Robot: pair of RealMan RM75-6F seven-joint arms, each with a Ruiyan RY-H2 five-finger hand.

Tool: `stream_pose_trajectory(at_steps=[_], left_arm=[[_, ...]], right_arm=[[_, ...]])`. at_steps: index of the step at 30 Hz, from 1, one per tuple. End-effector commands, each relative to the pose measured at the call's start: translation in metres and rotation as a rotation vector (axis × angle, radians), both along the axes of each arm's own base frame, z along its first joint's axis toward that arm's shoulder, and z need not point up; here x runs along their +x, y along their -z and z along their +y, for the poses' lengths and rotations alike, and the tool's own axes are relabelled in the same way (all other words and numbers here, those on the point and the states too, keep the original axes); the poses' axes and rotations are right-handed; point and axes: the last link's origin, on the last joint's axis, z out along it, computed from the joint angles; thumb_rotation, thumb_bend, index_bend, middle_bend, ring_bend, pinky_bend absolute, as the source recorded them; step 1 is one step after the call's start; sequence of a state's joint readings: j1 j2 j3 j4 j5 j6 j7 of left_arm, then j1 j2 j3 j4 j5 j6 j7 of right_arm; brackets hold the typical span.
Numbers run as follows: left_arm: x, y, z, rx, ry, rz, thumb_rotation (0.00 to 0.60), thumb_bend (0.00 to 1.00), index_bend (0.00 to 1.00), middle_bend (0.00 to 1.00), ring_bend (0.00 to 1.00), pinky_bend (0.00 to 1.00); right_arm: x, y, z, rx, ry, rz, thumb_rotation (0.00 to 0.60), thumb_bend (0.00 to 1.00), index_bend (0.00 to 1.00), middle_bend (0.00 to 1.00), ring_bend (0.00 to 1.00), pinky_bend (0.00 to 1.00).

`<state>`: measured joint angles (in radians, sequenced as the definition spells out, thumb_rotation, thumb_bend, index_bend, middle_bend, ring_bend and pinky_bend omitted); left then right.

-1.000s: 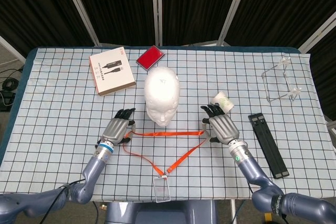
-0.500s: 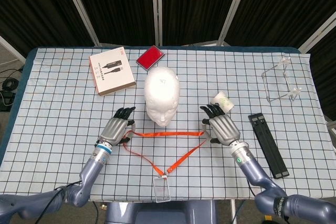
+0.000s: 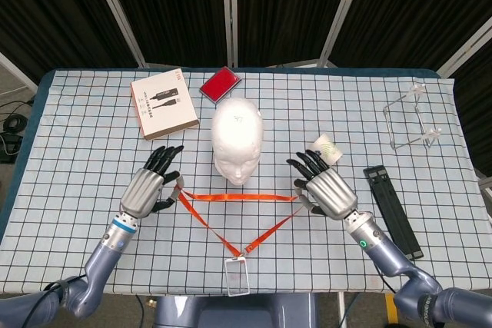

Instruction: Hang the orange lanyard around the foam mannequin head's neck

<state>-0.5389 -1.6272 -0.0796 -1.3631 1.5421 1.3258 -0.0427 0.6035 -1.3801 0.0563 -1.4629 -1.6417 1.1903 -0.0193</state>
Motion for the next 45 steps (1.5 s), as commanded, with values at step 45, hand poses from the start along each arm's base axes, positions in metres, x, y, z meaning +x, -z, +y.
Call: stream_pose_trajectory(at_steps=[45], left_arm=[[0.103,-0.107,0.097,-0.015,-0.263,-0.163,0.6,0.55,0.7,0.0,0.0,0.0]], right_arm=[[0.095,-0.097,-0.093,-0.176,0.211,-0.453,0.6,0.47,0.77,0.15,0.0,0.0]])
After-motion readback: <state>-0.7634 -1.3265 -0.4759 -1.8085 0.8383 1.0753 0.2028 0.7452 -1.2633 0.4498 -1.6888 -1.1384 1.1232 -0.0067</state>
